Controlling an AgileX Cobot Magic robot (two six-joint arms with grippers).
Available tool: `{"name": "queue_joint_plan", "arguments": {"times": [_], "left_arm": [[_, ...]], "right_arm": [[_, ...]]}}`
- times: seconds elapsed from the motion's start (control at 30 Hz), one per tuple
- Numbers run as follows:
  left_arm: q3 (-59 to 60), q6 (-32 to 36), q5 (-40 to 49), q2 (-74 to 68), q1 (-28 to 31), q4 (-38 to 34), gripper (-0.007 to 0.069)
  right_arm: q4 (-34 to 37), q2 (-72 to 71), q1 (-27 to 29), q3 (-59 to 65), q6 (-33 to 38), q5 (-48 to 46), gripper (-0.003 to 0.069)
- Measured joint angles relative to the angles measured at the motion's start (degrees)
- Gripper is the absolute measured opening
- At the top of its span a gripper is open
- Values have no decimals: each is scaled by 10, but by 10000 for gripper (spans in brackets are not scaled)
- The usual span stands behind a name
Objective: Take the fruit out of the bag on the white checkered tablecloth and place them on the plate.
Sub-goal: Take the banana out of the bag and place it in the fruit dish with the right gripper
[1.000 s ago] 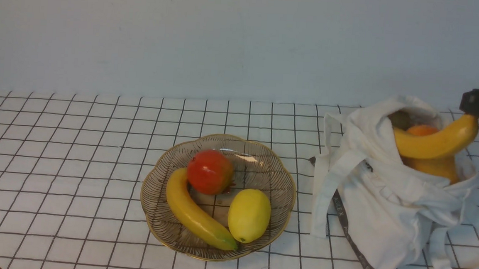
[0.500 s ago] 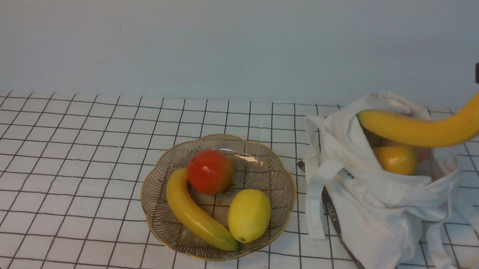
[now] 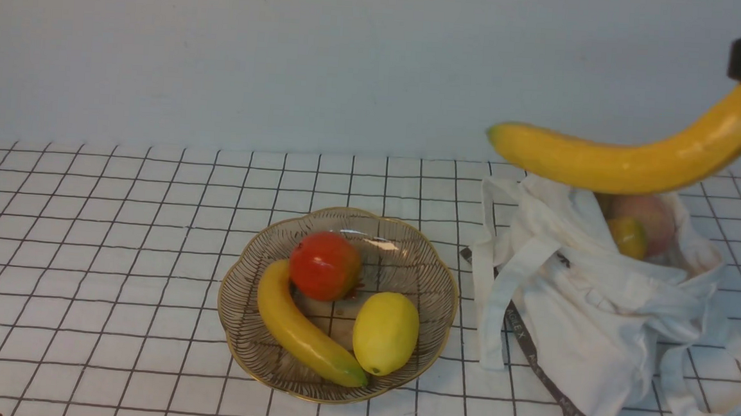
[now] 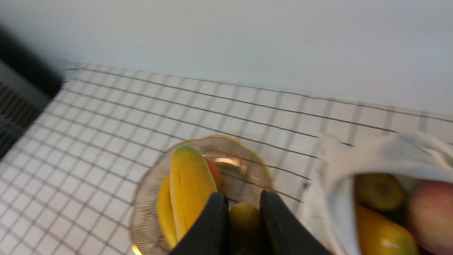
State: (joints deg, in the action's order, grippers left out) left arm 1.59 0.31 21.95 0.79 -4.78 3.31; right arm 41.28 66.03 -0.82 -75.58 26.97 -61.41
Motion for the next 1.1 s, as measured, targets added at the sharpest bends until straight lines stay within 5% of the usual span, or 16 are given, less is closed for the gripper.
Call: {"name": "queue_joint_plan", "arguments": {"times": [0.5,0.97,1.1], "left_arm": [[0,0,0,0,0,0,-8],[0,0,0,0,0,0,-8],[0,0,0,0,0,0,-8]], "right_arm": [[-7,205,-308,0,31,98,94],[-37,366,-331,0,31,279,97],[-37,373,-331,0,31,302,153]]}}
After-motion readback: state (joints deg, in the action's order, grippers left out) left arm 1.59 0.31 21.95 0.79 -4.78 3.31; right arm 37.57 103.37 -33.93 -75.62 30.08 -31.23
